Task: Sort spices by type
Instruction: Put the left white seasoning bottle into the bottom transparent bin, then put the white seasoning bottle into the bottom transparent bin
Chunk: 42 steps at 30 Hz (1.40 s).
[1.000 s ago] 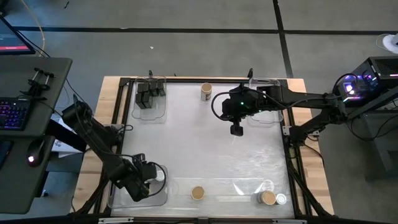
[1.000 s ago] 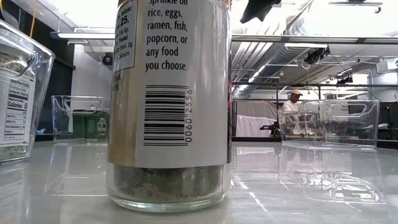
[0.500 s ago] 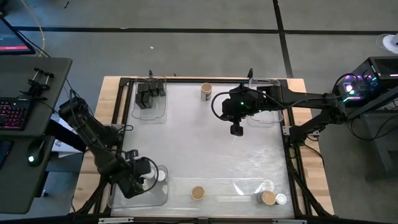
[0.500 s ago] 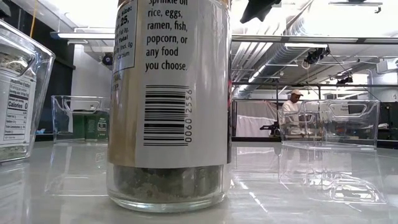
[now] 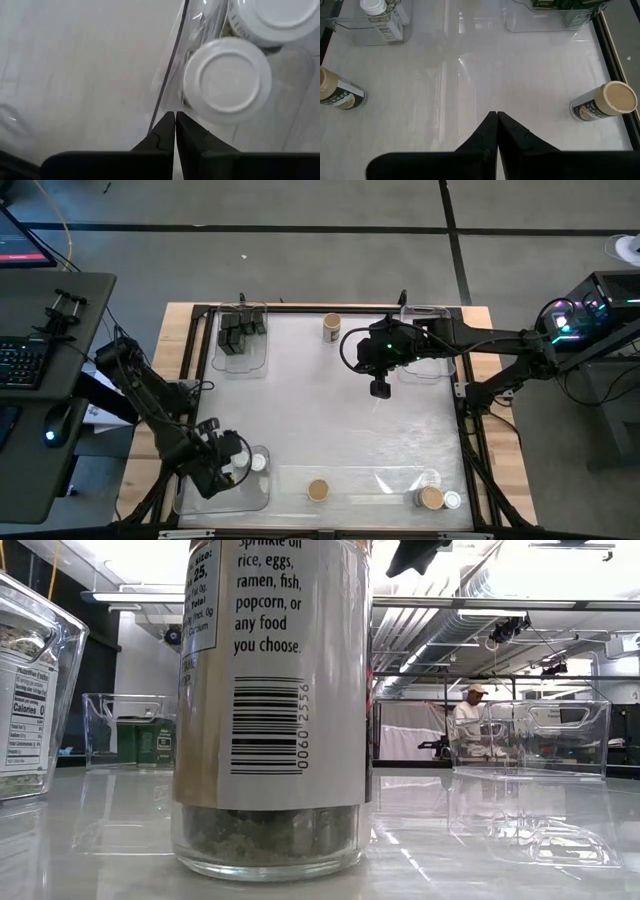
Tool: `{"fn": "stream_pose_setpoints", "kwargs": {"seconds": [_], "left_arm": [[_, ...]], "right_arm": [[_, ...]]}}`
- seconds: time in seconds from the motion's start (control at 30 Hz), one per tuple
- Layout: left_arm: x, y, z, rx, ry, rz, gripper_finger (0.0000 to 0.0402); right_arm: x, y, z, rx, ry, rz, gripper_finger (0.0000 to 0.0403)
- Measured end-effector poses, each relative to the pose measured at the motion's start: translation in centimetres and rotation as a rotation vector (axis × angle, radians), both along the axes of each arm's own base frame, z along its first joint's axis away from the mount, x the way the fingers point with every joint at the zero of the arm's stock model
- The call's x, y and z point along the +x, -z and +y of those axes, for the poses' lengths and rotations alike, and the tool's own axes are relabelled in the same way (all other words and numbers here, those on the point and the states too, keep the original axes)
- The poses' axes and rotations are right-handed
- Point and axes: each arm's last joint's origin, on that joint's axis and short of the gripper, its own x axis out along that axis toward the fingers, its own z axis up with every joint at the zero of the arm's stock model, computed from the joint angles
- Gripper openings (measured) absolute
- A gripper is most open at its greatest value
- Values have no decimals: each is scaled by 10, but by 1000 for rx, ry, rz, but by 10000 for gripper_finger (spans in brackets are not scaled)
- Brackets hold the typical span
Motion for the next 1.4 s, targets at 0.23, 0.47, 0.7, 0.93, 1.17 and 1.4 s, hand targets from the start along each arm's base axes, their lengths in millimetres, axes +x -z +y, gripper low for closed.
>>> {"fn": "stream_pose_setpoints", "kwargs": {"seconds": [0.23,0.47,0.7,0.93,1.17,1.4], "left_arm": [[5,0,-2,-1,113,-18,0],[6,0,-1,58,191,-48,0],[6,0,0,87,280,-30,0],[-14,-21,19,10,170,48,0],[-14,-67,70,56,-143,-407,0],[34,-89,121,98,-118,-614,0]], "right_arm": [[0,0,0,7,8,0,0],[0,0,0,7,8,-1,0],[0,0,0,6,8,-1,0],[0,0,0,6,8,-2,0],[1,-2,-7,73,133,-31,0],[-2,0,16,326,5,34,0]]}}
